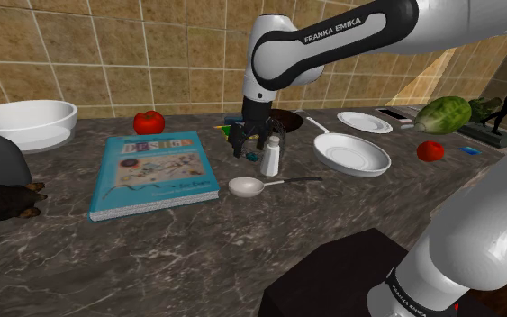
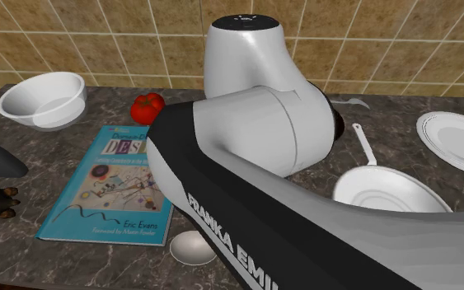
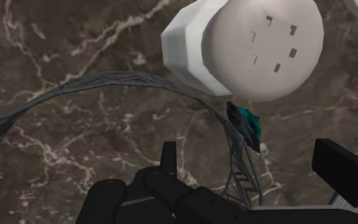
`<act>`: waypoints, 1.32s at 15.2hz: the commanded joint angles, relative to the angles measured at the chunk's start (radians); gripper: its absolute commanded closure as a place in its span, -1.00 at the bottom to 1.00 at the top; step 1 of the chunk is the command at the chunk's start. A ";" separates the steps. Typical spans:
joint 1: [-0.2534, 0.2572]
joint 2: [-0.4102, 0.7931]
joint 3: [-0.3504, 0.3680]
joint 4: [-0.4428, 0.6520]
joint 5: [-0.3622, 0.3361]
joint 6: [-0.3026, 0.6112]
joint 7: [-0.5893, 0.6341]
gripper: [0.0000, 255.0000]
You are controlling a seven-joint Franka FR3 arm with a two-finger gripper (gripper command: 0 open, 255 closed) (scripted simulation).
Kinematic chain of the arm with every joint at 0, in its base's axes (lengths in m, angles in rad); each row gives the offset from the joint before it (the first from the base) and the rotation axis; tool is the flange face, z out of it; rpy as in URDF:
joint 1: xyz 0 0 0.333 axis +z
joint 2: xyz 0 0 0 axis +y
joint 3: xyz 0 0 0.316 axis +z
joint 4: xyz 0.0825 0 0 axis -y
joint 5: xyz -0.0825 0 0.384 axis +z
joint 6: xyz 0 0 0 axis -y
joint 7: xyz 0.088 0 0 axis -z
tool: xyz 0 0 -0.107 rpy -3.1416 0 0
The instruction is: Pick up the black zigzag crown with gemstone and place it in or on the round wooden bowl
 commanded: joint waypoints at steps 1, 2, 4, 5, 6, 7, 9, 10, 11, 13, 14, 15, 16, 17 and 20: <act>0.000 0.000 0.000 0.000 0.000 0.000 0.000 -1.00; 0.000 0.000 0.000 0.000 0.000 0.000 0.000 1.00; 0.000 0.000 0.000 0.000 0.000 0.000 0.000 1.00; 0.000 0.000 0.000 0.000 0.000 0.000 0.000 1.00; 0.000 0.000 0.000 0.000 0.000 0.000 0.000 1.00; 0.000 0.000 0.000 0.000 0.000 0.000 0.000 1.00; 0.000 0.000 0.000 0.000 0.000 0.000 0.000 1.00; 0.000 0.000 0.000 0.001 0.000 0.000 0.000 1.00; 0.000 0.000 0.000 0.000 0.000 0.000 0.000 1.00; 0.000 -0.009 -0.001 0.018 0.000 -0.027 0.001 1.00; -0.001 -0.012 -0.002 0.028 0.000 -0.040 0.001 1.00; -0.001 -0.016 -0.002 0.038 0.000 -0.054 0.002 1.00; -0.001 -0.019 -0.003 0.048 0.000 -0.067 0.002 1.00; -0.001 -0.023 -0.004 0.059 0.000 -0.081 0.003 1.00; -0.002 -0.031 -0.005 0.091 0.000 -0.121 0.005 1.00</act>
